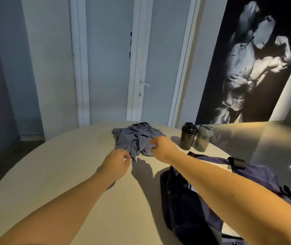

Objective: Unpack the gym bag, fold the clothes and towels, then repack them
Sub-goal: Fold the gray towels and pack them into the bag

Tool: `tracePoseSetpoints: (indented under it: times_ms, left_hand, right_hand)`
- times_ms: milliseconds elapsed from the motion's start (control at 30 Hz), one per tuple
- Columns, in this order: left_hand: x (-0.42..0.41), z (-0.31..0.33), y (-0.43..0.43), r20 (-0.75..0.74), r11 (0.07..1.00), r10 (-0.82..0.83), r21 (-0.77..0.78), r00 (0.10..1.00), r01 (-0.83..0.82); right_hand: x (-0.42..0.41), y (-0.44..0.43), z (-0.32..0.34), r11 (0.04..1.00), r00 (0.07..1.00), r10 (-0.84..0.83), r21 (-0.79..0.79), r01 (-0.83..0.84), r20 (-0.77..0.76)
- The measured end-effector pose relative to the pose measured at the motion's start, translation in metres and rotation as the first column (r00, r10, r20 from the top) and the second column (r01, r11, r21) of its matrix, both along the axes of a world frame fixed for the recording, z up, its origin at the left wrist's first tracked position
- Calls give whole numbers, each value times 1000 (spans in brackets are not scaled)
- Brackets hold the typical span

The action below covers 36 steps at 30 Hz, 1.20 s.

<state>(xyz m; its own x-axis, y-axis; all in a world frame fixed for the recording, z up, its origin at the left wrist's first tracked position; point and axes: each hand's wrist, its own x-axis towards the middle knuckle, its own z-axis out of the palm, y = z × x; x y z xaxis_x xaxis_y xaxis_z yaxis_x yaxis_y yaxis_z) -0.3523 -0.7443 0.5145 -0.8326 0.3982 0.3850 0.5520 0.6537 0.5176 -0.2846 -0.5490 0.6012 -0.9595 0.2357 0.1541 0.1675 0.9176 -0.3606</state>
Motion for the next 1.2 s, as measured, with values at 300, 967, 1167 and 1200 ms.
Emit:
tracePoseSetpoints:
  times_ms: [300,967,1167,1200]
  left_hand:
    - [-125,-14,39,19,998,58,12,998,-58]
    - [-152,105,120,14,925,-71,374,997,60]
    - [-106,169,105,-6,902,-138,412,990,128]
    - [-101,178,101,-8,894,-135,431,991,125]
  right_hand:
    - [-148,27,-30,979,981,-192,65,193,-11]
    - [-155,53,86,925,821,-99,-357,-133,-562]
    - [-101,32,157,791,722,-148,-519,-323,-676]
    - [-91,25,168,739,718,-157,-563,-370,-678]
